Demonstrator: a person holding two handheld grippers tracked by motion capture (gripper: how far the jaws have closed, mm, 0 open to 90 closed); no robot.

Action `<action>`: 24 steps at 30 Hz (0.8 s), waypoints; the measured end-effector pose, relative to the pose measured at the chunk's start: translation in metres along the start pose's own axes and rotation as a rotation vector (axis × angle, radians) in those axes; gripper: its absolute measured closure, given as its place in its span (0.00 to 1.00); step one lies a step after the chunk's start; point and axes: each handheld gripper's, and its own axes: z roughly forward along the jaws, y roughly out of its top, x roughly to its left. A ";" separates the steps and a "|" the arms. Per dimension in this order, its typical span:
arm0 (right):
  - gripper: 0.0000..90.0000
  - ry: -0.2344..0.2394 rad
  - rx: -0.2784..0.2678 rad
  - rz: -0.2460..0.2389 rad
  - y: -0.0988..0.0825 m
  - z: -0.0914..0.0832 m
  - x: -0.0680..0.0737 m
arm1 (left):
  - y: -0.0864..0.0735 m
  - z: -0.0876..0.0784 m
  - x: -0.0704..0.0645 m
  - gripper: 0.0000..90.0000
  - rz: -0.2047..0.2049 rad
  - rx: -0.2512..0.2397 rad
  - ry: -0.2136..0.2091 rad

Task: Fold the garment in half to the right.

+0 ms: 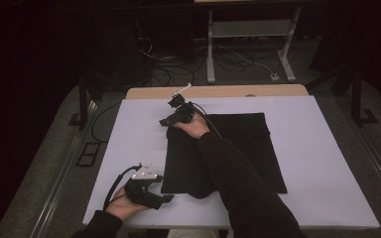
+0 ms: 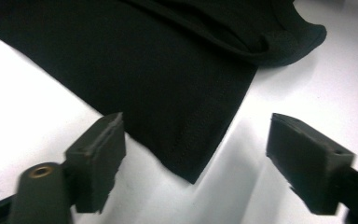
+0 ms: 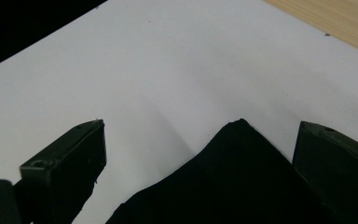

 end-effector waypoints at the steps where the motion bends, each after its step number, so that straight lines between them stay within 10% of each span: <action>1: 0.03 -0.001 -0.002 0.002 0.000 0.001 0.000 | 0.000 0.000 0.000 0.26 0.001 -0.004 0.001; 24: 0.22 -0.098 0.018 0.060 0.000 0.018 -0.005 | 0.008 0.006 0.001 0.78 0.019 -0.013 0.061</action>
